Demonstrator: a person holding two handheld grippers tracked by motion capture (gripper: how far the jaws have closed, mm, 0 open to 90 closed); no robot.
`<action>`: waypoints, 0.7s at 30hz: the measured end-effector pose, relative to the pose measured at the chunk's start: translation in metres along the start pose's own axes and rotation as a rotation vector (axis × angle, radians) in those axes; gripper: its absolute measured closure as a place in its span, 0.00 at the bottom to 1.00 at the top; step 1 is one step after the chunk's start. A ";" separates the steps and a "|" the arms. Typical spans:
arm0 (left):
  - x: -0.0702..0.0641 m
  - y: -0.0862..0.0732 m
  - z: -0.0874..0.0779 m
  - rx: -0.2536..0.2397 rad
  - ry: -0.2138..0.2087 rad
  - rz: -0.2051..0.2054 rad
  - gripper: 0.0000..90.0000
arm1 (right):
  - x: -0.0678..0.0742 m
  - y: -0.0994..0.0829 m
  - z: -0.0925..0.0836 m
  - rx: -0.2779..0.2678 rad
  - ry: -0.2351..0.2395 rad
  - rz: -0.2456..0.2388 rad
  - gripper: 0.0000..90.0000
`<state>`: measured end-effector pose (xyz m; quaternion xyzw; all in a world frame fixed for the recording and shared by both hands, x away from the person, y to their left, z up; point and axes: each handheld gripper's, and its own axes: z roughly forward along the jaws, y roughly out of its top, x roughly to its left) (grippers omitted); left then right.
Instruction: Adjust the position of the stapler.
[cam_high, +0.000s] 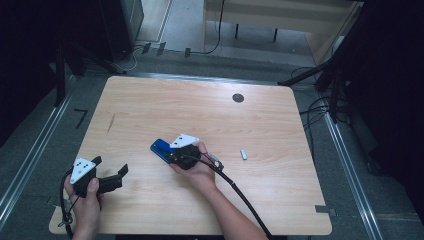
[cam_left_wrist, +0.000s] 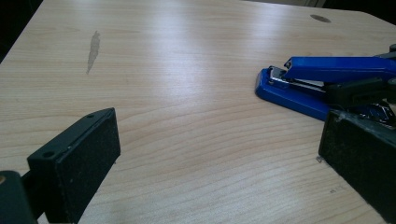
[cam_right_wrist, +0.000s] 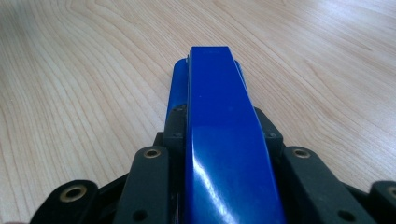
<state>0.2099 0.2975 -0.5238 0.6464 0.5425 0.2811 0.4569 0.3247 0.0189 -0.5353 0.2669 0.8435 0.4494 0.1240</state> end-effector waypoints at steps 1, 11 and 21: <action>0.000 0.000 0.000 0.000 -0.001 0.000 0.00 | 0.000 0.000 0.000 -0.001 0.000 -0.004 0.75; 0.001 0.000 0.000 0.007 -0.012 -0.007 0.00 | 0.000 -0.008 -0.012 0.002 0.004 -0.009 0.75; 0.002 0.000 0.000 0.011 -0.013 -0.021 0.00 | -0.005 -0.023 -0.030 -0.006 0.030 -0.036 0.75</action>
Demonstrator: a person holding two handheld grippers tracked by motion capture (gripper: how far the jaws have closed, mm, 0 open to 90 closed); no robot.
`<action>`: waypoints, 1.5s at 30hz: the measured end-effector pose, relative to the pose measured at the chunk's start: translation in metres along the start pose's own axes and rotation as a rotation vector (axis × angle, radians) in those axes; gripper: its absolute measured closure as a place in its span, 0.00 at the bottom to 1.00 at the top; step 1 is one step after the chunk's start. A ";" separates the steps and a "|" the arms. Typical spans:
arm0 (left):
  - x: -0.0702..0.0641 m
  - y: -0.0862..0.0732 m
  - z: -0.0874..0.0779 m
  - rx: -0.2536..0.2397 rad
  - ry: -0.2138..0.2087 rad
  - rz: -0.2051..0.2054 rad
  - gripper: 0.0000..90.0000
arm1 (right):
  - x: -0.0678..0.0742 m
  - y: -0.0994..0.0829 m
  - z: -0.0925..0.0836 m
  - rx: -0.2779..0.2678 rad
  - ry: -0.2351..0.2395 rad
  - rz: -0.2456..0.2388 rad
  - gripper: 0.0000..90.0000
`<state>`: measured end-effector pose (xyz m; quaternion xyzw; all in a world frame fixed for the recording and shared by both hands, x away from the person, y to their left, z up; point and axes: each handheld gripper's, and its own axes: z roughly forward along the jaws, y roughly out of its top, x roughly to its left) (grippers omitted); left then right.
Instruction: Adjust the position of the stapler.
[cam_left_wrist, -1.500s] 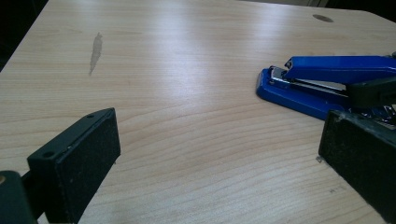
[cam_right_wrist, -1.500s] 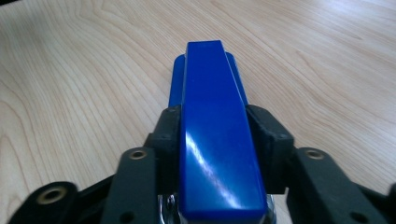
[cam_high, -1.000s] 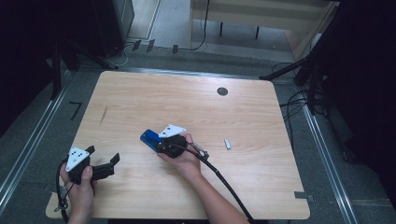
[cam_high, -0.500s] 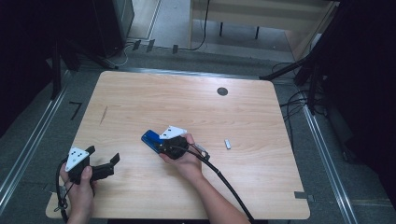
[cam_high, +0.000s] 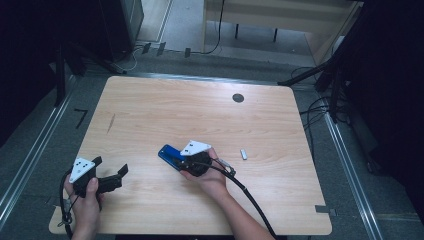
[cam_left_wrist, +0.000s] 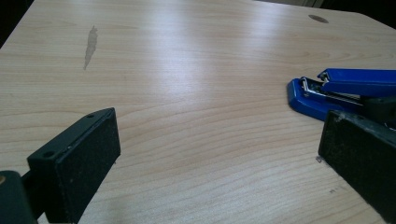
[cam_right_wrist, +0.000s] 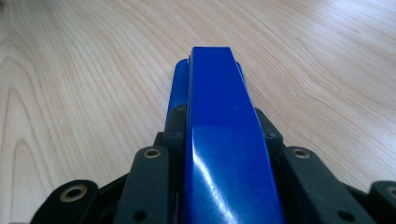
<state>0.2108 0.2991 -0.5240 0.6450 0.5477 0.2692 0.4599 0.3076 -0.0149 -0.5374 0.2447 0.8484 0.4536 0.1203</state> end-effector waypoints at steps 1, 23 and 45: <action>0.000 0.000 0.000 -0.001 0.001 -0.002 0.00 | 0.000 -0.001 -0.002 0.000 0.000 0.001 0.75; -0.001 -0.001 -0.001 0.001 -0.002 -0.007 0.00 | 0.002 -0.035 -0.048 -0.001 0.024 -0.027 0.75; -0.003 -0.001 0.000 0.019 0.012 0.010 0.00 | 0.006 -0.070 -0.102 0.033 -0.015 -0.025 0.51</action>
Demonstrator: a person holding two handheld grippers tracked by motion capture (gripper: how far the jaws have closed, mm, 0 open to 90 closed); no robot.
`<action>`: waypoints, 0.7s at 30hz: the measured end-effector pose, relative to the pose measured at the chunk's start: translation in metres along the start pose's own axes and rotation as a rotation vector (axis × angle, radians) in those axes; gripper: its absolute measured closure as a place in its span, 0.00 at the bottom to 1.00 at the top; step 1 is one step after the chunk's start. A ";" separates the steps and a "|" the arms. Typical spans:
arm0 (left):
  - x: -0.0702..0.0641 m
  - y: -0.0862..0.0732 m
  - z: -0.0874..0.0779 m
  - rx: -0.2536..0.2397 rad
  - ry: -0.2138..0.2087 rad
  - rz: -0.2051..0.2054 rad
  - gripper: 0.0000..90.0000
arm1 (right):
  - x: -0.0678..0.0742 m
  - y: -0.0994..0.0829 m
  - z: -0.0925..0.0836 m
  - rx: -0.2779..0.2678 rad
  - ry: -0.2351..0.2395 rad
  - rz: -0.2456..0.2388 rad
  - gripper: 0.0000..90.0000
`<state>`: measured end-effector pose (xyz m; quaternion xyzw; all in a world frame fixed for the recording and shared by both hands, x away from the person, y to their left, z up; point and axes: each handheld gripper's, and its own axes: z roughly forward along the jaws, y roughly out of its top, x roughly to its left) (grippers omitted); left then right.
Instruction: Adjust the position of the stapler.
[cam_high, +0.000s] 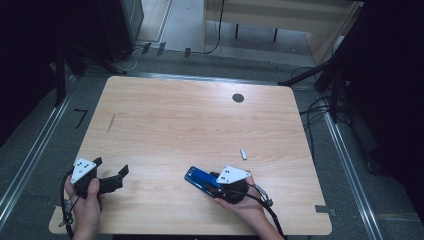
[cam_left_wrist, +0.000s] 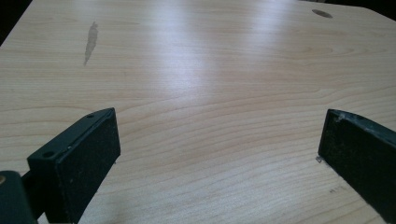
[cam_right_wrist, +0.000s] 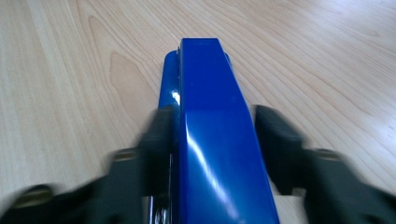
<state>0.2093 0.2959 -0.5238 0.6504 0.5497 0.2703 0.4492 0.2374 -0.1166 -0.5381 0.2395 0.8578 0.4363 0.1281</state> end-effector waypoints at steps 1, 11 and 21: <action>0.000 0.000 0.000 0.000 0.001 0.001 0.00 | -0.001 -0.001 -0.006 -0.003 0.012 0.017 0.46; -0.010 -0.001 0.001 0.020 -0.001 0.053 0.00 | -0.013 -0.031 -0.076 -0.108 -0.019 0.150 0.45; -0.015 0.001 0.006 0.039 -0.017 0.055 0.00 | -0.018 -0.058 -0.095 -0.102 -0.058 0.248 0.51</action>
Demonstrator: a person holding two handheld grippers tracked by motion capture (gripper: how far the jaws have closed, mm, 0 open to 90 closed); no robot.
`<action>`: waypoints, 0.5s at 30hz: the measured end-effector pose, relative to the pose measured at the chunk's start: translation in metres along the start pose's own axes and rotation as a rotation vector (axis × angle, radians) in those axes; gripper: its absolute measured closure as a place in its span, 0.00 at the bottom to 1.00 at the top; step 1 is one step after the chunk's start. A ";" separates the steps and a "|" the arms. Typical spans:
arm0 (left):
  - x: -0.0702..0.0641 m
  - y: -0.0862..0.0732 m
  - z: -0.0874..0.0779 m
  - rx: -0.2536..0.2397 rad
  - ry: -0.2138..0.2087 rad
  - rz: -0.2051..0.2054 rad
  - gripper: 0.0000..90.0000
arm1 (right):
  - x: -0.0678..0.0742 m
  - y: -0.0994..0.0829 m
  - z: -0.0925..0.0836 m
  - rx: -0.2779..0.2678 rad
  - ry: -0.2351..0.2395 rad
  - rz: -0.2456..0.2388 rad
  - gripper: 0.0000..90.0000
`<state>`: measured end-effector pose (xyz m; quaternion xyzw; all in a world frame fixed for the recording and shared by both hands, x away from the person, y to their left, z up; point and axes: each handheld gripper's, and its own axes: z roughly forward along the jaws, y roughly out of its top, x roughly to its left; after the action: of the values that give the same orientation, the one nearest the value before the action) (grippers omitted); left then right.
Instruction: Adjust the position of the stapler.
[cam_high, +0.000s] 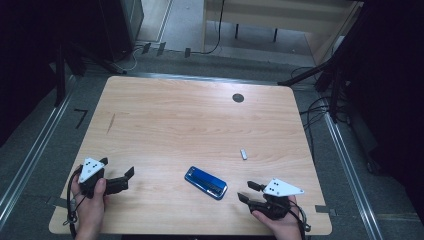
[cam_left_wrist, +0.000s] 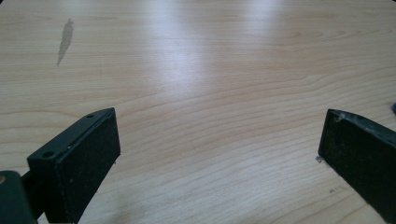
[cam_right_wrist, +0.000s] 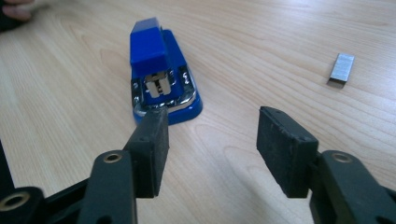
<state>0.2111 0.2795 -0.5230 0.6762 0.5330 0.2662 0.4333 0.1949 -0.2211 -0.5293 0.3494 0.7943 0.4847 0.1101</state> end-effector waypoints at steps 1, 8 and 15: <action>-0.003 0.001 0.000 0.003 -0.003 0.014 0.00 | -0.002 0.000 0.000 -0.012 0.003 0.010 0.53; -0.016 0.005 0.004 0.004 -0.030 0.052 0.00 | -0.010 -0.009 0.010 0.002 0.019 0.037 0.65; -0.013 0.003 0.002 0.013 -0.068 0.049 0.00 | -0.003 -0.008 0.019 -0.025 0.052 0.028 0.64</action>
<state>0.2102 0.2661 -0.5193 0.7003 0.5031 0.2503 0.4403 0.2031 -0.2127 -0.5460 0.3466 0.7858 0.5048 0.0870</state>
